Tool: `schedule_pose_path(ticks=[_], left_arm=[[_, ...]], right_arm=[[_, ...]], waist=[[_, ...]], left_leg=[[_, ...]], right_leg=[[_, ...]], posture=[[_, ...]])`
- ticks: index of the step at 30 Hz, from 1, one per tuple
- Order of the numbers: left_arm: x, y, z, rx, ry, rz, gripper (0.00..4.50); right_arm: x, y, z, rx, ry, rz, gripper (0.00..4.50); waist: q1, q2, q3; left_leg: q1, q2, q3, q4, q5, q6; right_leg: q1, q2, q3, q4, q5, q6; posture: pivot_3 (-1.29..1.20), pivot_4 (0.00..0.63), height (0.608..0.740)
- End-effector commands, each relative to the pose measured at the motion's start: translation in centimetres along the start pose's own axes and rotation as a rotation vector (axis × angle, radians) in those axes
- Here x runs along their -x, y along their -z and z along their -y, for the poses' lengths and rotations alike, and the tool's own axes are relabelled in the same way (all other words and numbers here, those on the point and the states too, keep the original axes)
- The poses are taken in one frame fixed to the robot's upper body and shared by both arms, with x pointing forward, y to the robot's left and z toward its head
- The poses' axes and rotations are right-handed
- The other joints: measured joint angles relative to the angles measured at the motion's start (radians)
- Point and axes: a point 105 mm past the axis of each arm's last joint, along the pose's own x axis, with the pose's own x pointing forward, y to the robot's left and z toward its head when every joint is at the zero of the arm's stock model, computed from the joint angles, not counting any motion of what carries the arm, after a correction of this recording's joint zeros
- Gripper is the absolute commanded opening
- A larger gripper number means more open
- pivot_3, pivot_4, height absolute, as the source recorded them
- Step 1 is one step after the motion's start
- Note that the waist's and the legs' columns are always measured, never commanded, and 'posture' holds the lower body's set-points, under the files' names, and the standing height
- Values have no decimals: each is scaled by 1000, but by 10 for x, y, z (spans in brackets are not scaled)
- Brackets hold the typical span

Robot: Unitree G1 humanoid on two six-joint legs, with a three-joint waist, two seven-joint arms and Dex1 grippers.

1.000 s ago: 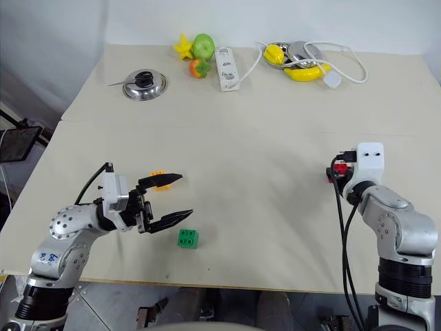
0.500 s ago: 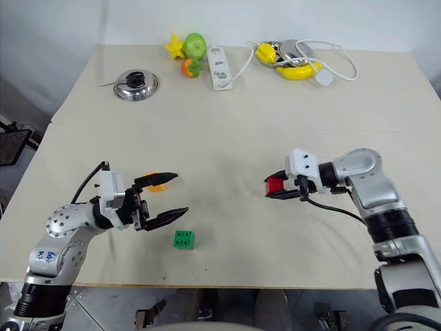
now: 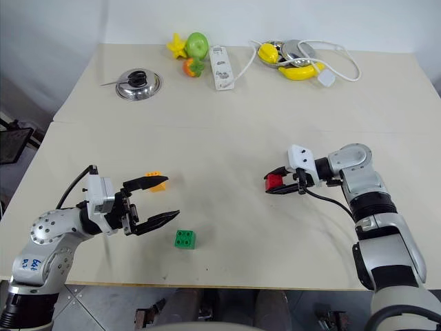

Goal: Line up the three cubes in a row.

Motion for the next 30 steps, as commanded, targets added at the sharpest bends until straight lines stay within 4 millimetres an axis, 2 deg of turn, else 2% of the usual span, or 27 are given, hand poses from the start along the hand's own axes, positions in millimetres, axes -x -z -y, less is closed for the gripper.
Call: schedule_pose_path(ticks=[1, 2, 3, 8, 10, 11, 12, 17, 21, 23, 26, 29, 30], left_arm=[[1, -12, 0, -37, 5, 25, 4500], [1, -12, -1, -37, 5, 25, 4500], [1, -12, -1, -38, 3, 24, 4500], [10, -15, -2, -13, 1, 35, 4500], [21, -12, -5, -35, -35, 9, 4500], [30, -10, -7, -42, -61, -8, 4500], [36, -9, -8, -44, -76, -19, 4500], [93, 9, -3, -13, -240, -120, 4500], [146, 35, 8, 64, -365, -247, 4500], [162, 44, 9, 69, -399, -289, 4500], [173, 53, 12, 58, -383, -336, 4500], [163, 51, 17, 36, -254, -337, 4500], [150, 45, 18, 11, -179, -324, 4500]], right_arm=[[16, 0, -1, -12, -12, -5, 1522], [17, 0, -2, -28, -18, -6, 1522], [16, -2, -1, -1, -10, 0, 2230], [26, -22, 1, 65, 23, 94, 3654], [38, -33, -2, 106, 52, 151, 4352], [44, -40, -5, 118, 66, 199, 4464], [48, -45, -8, 122, 72, 232, 4464], [59, -62, -50, 130, 32, 449, 4464], [45, -51, -88, 86, -21, 512, 4464], [39, -45, -98, 80, -29, 522, 4464], [33, -38, -109, 83, -35, 509, 4464], [33, -34, -112, 100, -20, 501, 4464], [37, -31, -111, 102, -7, 485, 4464]], waist=[[0, 0, 0], [0, 0, 0], [-1, 0, 0], [-2, 0, 0], [-2, 0, 0], [-2, 0, 0], [-1, 0, 0], [2, 0, 0], [3, 0, 0], [3, 0, 0], [4, 0, 0], [5, -1, 0], [5, -1, 0]], left_leg=[[0, 0, 0, 0, 0, 0], [0, 0, 0, 0, 0, 0], [0, 0, 0, 0, 0, 0], [0, 0, 0, 0, 0, 0], [0, 0, 0, 0, 0, 0], [0, 0, 0, 0, 0, 0], [0, 0, 0, 0, 0, -1], [0, 1, 0, -1, -2, 0], [1, 1, 1, 0, -3, 0], [1, 1, 1, 0, -4, 0], [2, 0, 3, 0, -4, 1], [2, 1, 3, 0, -4, 1], [2, 1, 3, 0, -5, 1]], right_leg=[[0, 0, 0, 0, 0, 0], [0, 0, 0, 0, 0, 0], [0, 0, 0, 0, 0, 0], [0, 0, 0, 0, 0, 0], [0, 0, 0, 0, 0, 0], [0, 0, 0, 0, 0, 0], [0, 0, 0, 0, 0, 0], [0, 0, -1, -2, 0, 0], [1, 0, 0, -2, 0, 0], [1, 0, 0, -2, 0, 0], [0, -2, 1, -1, 0, 0], [0, -2, 2, -1, 1, 0], [0, -3, 2, -1, 1, -1]], posture=[[0, 150, 740], [0, 150, 740], [0, 150, 740], [0, 150, 740], [0, 150, 740], [0, 150, 740], [0, 150, 740], [0, 150, 740], [0, 150, 740], [0, 150, 740], [0, 150, 740], [0, 150, 740], [0, 150, 740]])
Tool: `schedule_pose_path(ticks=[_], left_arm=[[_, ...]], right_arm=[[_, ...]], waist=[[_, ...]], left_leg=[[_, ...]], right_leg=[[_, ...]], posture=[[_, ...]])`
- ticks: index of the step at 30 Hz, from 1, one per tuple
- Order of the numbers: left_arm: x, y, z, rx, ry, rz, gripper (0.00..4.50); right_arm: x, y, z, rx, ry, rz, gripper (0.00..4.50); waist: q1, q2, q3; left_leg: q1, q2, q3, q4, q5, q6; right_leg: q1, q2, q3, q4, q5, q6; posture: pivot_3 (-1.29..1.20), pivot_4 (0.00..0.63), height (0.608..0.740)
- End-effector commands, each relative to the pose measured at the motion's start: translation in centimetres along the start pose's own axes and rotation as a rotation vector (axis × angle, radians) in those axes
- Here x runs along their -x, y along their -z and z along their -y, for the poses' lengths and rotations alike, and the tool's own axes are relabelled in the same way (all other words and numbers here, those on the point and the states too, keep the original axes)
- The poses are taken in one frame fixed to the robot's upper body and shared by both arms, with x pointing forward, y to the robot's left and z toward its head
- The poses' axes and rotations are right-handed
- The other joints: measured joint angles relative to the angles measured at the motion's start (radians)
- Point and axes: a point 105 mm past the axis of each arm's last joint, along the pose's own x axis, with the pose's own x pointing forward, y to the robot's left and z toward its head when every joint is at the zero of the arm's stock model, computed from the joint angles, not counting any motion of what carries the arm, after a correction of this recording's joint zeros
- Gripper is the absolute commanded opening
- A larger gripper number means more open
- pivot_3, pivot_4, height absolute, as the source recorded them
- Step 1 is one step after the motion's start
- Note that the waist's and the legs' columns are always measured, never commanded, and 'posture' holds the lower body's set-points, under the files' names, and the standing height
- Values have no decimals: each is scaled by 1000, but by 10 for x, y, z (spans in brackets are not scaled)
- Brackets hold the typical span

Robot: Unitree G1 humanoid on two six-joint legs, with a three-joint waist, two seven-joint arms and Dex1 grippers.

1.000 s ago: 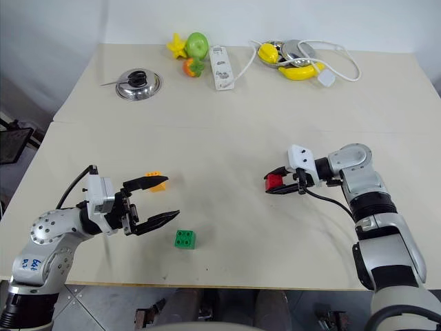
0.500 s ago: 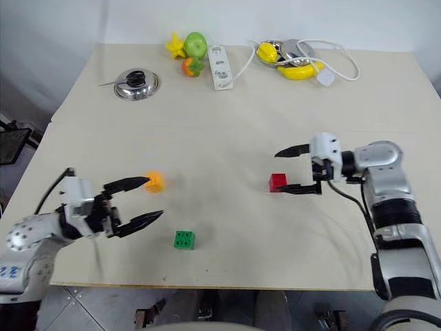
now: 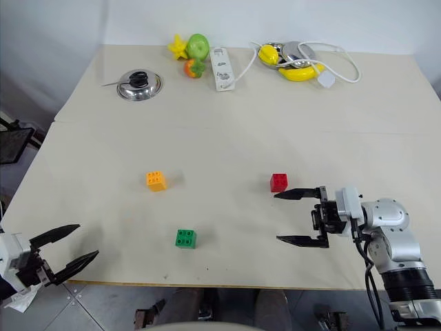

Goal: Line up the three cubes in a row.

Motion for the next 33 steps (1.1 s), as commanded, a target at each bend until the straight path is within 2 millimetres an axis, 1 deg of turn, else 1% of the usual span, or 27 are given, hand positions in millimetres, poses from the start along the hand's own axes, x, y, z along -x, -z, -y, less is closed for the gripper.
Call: schedule_pose_path(ticks=[1, 4, 6, 9, 13, 15, 18, 19, 20, 22, 25, 26, 28, 30, 31, 33], left_arm=[[-21, -27, 14, -126, 193, 41, 4500], [-56, -54, 33, -220, 377, 94, 4500], [-75, -63, 47, -246, 483, 113, 4500], [-99, -63, 69, -273, 630, 101, 4500], [-124, -59, 76, -288, 686, 86, 4500], [-130, -58, 80, -267, 718, 78, 4500], [-136, -57, 79, -278, 732, 62, 4500], [-137, -58, 80, -279, 739, 59, 4110], [-137, -58, 80, -282, 745, 52, 3950], [-140, -60, 81, -286, 753, 48, 3383], [-143, -61, 84, -295, 764, 50, 2365], [-144, -61, 85, -292, 773, 54, 2117], [-146, -63, 88, -292, 800, 59, 1462], [-151, -71, 87, -289, 793, 79, 1463], [-156, -79, 84, -294, 792, 101, 1463], [-176, -100, 72, -302, 735, 134, 1463]], right_arm=[[12, -4, -6, 50, -42, -41, 4464], [29, -2, -9, 36, -13, -101, 4464], [36, 0, -12, 24, -1, -128, 4464], [43, 1, -17, 7, 21, -149, 4464], [43, -2, -20, 11, 42, -143, 4464], [43, -4, -21, 15, 56, -147, 4464], [44, -6, -24, 18, 79, -153, 4464], [44, -6, -26, 16, 85, -154, 4500], [44, -6, -27, 15, 90, -157, 4500], [45, -6, -30, 11, 101, -162, 4500], [46, -5, -33, 6, 120, -170, 4500], [47, -5, -34, 6, 126, -173, 4500], [49, -5, -35, 6, 144, -182, 4500], [53, -6, -35, 8, 168, -192, 4500], [56, -7, -36, 9, 185, -196, 4500], [62, -8, -36, 10, 225, -206, 4500]], waist=[[4, 0, 0], [13, 0, 0], [15, 1, 0], [11, 1, 0], [0, 1, 0], [1, 1, 0], [2, 1, 0], [3, 1, 0], [4, 1, 0], [5, 1, 0], [11, 1, 0], [13, 1, 0], [19, 1, 0], [24, 1, 0], [25, 1, 0], [36, 1, 0]], left_leg=[[0, 0, 0, 0, 0, 0], [0, -1, 0, 0, 0, 1], [0, -2, 0, 0, 0, 1], [0, -1, 0, 0, -1, 1], [0, 0, 3, 0, -1, 1], [1, 0, 3, 0, 0, 1], [1, 1, 4, 1, 0, 1], [1, 1, 3, 1, 0, 1], [1, 1, 3, 1, 0, 1], [1, 1, 4, 1, 0, 1], [1, 0, 3, 1, 0, 1], [1, 0, 3, 1, 0, 1], [1, 0, 4, 1, 0, 1], [1, 0, 4, 1, 0, 1], [1, 0, 3, 1, 0, 1], [0, 0, 3, 2, 0, 2]], right_leg=[[0, 0, 0, 0, 0, 0], [0, -2, 0, 0, 1, -1], [0, -2, 0, 0, 1, -1], [1, 0, -1, 0, 1, -1], [0, 2, 0, 0, 1, -1], [0, 2, 0, 0, 1, -1], [0, 3, 1, 0, 1, -1], [0, 3, 1, 0, 1, -1], [0, 3, 1, 0, 1, -1], [1, 2, 1, 0, 1, -1], [1, 2, 1, 0, 1, -1], [1, 2, 1, 0, 1, -1], [1, 2, 1, 0, 1, -1], [1, 2, 1, 0, 1, -1], [1, 2, 1, 0, 1, -1], [1, 2, 1, 0, 1, -1]], posture=[[0, 150, 740], [0, 150, 740], [0, 150, 740], [0, 150, 740], [0, 150, 740], [0, 150, 740], [0, 150, 740], [0, 150, 740], [0, 150, 740], [0, 150, 740], [0, 150, 740], [0, 150, 740], [0, 150, 740], [0, 150, 740], [0, 150, 740], [0, 150, 740]])
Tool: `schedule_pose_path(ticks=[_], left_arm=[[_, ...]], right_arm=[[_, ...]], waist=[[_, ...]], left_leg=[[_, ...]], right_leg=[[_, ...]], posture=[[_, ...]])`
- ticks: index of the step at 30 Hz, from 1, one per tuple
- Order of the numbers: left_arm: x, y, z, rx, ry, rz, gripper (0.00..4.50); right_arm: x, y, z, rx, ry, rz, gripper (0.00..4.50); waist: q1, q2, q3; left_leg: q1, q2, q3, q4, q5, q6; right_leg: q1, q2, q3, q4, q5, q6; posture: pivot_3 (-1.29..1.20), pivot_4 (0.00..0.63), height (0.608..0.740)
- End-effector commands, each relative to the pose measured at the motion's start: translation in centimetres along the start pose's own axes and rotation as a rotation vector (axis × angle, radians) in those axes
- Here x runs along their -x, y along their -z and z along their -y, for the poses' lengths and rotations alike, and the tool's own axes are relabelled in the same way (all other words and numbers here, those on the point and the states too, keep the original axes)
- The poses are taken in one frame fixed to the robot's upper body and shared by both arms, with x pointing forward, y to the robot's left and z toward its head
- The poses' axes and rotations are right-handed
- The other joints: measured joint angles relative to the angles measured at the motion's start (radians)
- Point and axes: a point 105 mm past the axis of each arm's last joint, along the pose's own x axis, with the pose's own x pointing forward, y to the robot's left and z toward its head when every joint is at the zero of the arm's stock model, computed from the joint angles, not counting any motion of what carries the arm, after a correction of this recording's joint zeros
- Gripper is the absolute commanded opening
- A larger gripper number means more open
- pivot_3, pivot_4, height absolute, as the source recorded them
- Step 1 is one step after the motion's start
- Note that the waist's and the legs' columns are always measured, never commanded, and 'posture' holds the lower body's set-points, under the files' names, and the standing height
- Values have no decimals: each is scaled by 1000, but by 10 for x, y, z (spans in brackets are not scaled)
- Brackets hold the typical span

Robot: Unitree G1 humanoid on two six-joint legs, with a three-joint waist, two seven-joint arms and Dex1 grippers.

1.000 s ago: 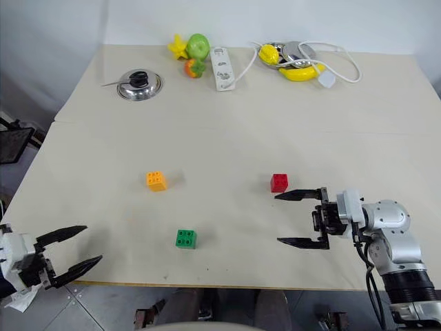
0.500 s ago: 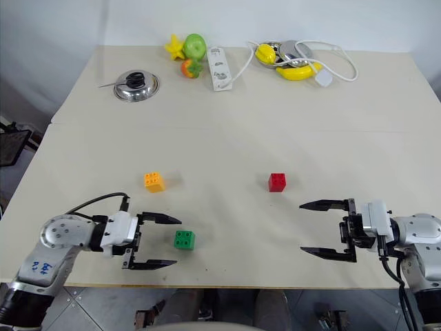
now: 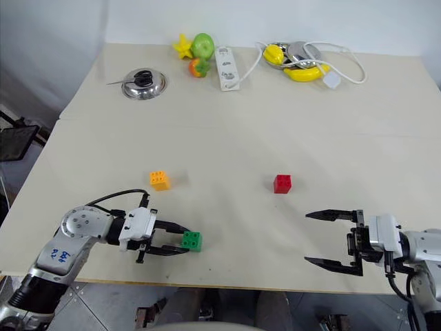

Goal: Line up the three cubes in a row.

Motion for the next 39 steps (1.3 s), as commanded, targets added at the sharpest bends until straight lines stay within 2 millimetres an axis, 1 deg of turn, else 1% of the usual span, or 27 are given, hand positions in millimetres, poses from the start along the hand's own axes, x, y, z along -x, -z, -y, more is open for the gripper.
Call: schedule_pose_path(ticks=[1, 2, 4, 6, 11, 14, 19, 23, 26, 28, 29, 31, 32, 34, 35, 38, 39], left_arm=[[-5, -30, -42, -62, -77, 52, 1463], [-10, -34, -59, -69, -107, 40, 1463], [-24, -42, -87, -92, -138, 17, 1463], [-38, -48, -101, -121, -103, 10, 1463], [-58, -42, -116, -117, -68, -18, 1463], [-73, -38, -117, -109, -26, -31, 1463], [-86, -42, -127, -114, -54, -18, 1463], [-87, -37, -134, -159, -80, -62, 1463], [-84, -41, -136, -134, -91, -32, 1463], [-82, -40, -136, -107, -86, -22, 2221], [-80, -40, -137, -115, -99, -24, 2452], [-75, -46, -137, -123, -101, 5, 3080], [-71, -49, -137, -131, -103, 16, 3386], [-61, -54, -130, -162, -69, 23, 4031], [-52, -56, -127, -175, -68, 22, 4298], [-20, -66, -115, -232, -81, 48, 4298], [-8, -82, -104, -288, -76, 159, 4298]], right_arm=[[11, -7, 3, 32, 74, -3, 4500], [14, -7, 5, 30, 107, 1, 4500], [17, -9, 10, 26, 190, 23, 4500], [20, -11, 15, 26, 268, 51, 4500], [27, -18, 25, 15, 448, 134, 4500], [29, -15, 17, 7, 508, 150, 4500], [23, -11, 9, -2, 520, 158, 4500], [18, -10, 8, -7, 514, 169, 4500], [14, -9, 9, -17, 497, 175, 4500], [13, -9, 9, -26, 488, 179, 4500], [12, -8, 10, -29, 482, 180, 4500], [11, -7, 11, -33, 473, 183, 4500], [10, -7, 12, -34, 466, 186, 4500], [8, -8, 14, -34, 452, 194, 4500], [6, -8, 15, -35, 438, 201, 4500], [-4, -12, 19, -37, 375, 223, 4500], [-9, -11, 19, -92, 333, 215, 4500]], waist=[[11, 0, 0], [21, 0, 0], [21, 0, 0], [22, -1, 0], [2, -1, 0], [-2, -1, 0], [-1, -2, 0], [-3, -2, 0], [-4, -2, 0], [-4, -2, 0], [-5, -2, 0], [-5, -2, 0], [-5, -2, 0], [-7, -2, 0], [-7, -2, 0], [-14, -1, 0], [-16, -1, 0]], left_leg=[[-1, 0, -1, 1, 1, 1], [-1, -1, -1, 2, 1, 1], [-2, -1, -1, 6, 1, 1], [-1, -2, -1, 6, 0, 2], [-2, -3, 3, 4, 0, 3], [-2, -3, 3, 4, 0, 3], [-3, -2, 3, 6, -1, 3], [-3, -2, 4, 7, -1, 4], [-2, -1, 4, 7, -1, 4], [-2, 0, 4, 7, -1, 4], [-2, 0, 4, 7, -1, 4], [-2, 0, 4, 7, -1, 4], [-2, 0, 4, 8, -1, 4], [-3, 0, 4, 8, -1, 4], [-3, 0, 4, 7, -1, 4], [-2, 0, 4, 7, -1, 4], [-2, 1, 4, 8, -1, 4]], right_leg=[[0, 0, 0, 0, 0, 1], [1, 0, 0, 0, 1, 1], [2, 0, 0, 1, 1, 3], [4, 0, 0, -1, 2, 4], [1, 1, 1, -2, 2, 5], [0, 2, 1, -1, 2, 4], [0, 1, 3, -1, 3, 5], [0, 1, 4, -1, 3, 5], [0, 1, 4, 0, 3, 5], [0, 1, 4, 0, 3, 5], [0, 1, 4, 0, 3, 5], [0, 1, 4, 0, 3, 5], [0, 1, 4, 0, 3, 5], [0, 1, 4, 0, 3, 5], [-1, 1, 4, 0, 3, 5], [-1, 1, 4, 1, 3, 5], [-1, 1, 4, 1, 3, 5]], posture=[[0, 150, 740], [0, 150, 740], [0, 150, 740], [0, 150, 740], [0, 150, 740], [0, 150, 740], [0, 150, 740], [0, 150, 740], [0, 150, 740], [0, 150, 740], [0, 150, 740], [0, 150, 740], [0, 150, 740], [0, 150, 740], [0, 150, 740], [0, 150, 740], [0, 150, 740]])
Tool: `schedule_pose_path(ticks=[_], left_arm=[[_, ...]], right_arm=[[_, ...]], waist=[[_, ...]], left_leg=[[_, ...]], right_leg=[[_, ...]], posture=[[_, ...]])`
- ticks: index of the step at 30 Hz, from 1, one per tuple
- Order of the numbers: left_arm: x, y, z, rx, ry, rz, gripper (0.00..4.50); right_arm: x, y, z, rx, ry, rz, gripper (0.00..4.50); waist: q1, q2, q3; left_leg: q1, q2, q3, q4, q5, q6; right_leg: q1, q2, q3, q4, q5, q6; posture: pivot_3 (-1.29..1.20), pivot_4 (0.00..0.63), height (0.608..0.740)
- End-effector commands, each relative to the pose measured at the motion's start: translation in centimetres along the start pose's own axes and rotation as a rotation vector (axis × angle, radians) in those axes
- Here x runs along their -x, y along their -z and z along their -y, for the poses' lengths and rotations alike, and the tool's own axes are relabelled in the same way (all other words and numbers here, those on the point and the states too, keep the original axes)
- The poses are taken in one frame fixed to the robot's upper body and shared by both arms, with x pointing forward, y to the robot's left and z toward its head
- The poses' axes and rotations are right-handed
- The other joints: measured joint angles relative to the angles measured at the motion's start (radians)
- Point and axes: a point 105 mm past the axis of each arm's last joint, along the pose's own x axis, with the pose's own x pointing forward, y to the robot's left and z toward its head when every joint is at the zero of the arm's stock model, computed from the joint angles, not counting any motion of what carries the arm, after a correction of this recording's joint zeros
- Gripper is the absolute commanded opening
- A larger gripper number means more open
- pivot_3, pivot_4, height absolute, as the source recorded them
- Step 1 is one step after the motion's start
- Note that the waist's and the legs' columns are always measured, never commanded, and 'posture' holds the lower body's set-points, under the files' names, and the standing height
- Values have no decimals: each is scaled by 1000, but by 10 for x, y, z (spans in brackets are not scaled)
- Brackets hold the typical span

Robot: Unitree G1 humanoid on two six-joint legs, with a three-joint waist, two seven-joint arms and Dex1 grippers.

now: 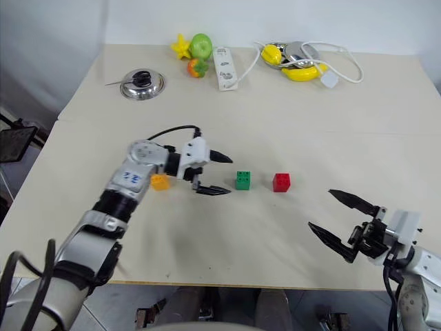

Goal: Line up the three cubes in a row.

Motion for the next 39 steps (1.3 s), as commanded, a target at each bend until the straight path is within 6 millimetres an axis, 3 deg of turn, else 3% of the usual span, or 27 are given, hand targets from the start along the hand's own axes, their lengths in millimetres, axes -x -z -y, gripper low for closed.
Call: schedule_pose_path(ticks=[1, 3, 6, 10, 13, 15, 19, 23, 31, 35, 39], left_arm=[[42, -49, 10, -102, -53, 269, 4298], [68, -53, 15, -91, -163, 344, 4298], [117, -4, 39, 1, -364, 160, 4408], [175, 23, 63, 91, -723, 89, 4408], [207, 38, 91, 179, -934, 50, 4408], [214, 49, 118, 244, -1007, 6, 4408], [212, 61, 156, 353, -1104, -34, 4408], [194, 58, 164, 387, -1117, -22, 4408], [112, 41, 120, 523, -1178, 25, 4408], [94, 47, 99, 600, -1282, -29, 4408], [69, 48, 82, 653, -1253, -34, 4408]], right_arm=[[-12, -4, -3, -46, -99, -8, 4500], [-20, -6, -2, -60, -127, 3, 4500], [-37, -9, -1, -25, -179, 48, 4500], [-51, -9, -6, -37, -258, 73, 4500], [-58, -7, -11, -51, -318, 75, 4500], [-62, -9, -11, -34, -335, 95, 4500], [-67, -7, -10, -39, -363, 95, 4500], [-66, -7, -5, -22, -359, 98, 4500], [-56, -6, 2, -19, -332, 65, 4500], [-54, -8, 0, -27, -330, 59, 4500], [-53, -10, -3, -34, -328, 54, 4500]], waist=[[-3, 1, 0], [-7, 1, 0], [-24, 3, -1], [-22, 1, 0], [-11, 0, 0], [-13, 0, 0], [-13, 0, 0], [-4, -1, 0], [9, -1, -1], [9, -1, -1], [8, -1, -1]], left_leg=[[0, 0, 0, 0, 0, 0], [0, 0, -1, 1, 0, 0], [1, 0, -2, 2, 0, 0], [2, 1, 0, -1, 0, 0], [2, 0, -2, 1, -1, 1], [2, -1, -2, 1, -4, 2], [2, -2, -1, 1, -7, 2], [1, -2, -2, 1, -7, 2], [2, -2, 0, 1, -7, 1], [2, -1, 1, 1, -7, 2], [2, -1, 2, 2, -7, 2]], right_leg=[[0, 0, 0, 0, 0, 0], [0, -1, 1, 1, 0, 0], [1, -1, 1, 1, 0, 0], [0, -1, 1, 1, 0, -1], [1, -3, 1, 1, 0, -1], [1, -5, 2, 0, 0, -1], [1, -5, 2, -1, 0, -1], [1, -5, 1, -2, 0, -1], [1, -5, 2, -1, 0, -1], [1, -3, 2, -1, 0, -1], [1, -2, 3, 0, 0, -1]], posture=[[0, 150, 740], [0, 150, 740], [0, 150, 740], [0, 150, 740], [0, 150, 740], [0, 150, 740], [0, 150, 740], [0, 150, 740], [0, 150, 740], [0, 150, 740], [0, 150, 740]])
